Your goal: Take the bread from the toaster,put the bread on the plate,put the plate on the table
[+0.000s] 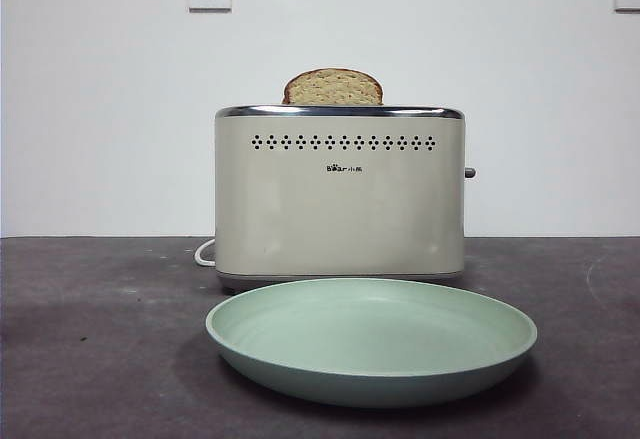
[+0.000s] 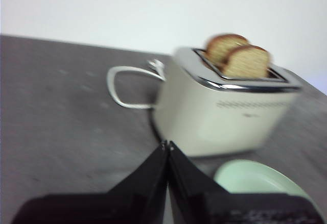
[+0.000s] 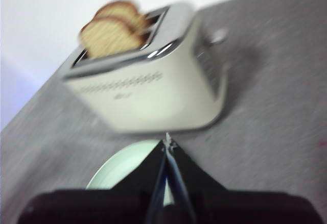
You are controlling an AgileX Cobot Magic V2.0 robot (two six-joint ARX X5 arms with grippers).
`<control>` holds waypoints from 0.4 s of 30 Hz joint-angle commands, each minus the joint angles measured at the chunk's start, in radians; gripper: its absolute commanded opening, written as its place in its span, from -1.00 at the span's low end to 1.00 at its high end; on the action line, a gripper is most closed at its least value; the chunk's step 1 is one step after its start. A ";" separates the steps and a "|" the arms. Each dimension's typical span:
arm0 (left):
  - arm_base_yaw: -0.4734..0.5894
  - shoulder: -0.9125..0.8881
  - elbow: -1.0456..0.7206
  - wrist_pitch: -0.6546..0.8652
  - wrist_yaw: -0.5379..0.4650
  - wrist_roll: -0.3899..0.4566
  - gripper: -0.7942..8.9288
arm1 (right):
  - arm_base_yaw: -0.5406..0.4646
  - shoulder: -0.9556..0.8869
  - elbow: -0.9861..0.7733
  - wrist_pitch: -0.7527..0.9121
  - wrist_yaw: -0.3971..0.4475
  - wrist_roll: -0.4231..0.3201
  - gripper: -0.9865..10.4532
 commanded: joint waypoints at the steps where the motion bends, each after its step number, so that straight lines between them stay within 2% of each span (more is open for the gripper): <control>1: 0.003 0.064 0.071 -0.056 0.077 0.044 -0.85 | 0.016 0.078 0.112 -0.132 -0.056 -0.119 -0.85; 5: 0.003 0.140 0.166 -0.146 0.145 0.084 -0.85 | 0.033 0.167 0.246 -0.322 -0.061 -0.225 -0.85; 8: 0.003 0.183 0.235 -0.232 0.148 0.126 -0.85 | 0.043 0.214 0.325 -0.445 -0.061 -0.283 -0.85; 12: 0.002 0.212 0.300 -0.341 0.148 0.187 -0.85 | 0.056 0.246 0.381 -0.562 -0.062 -0.322 -0.85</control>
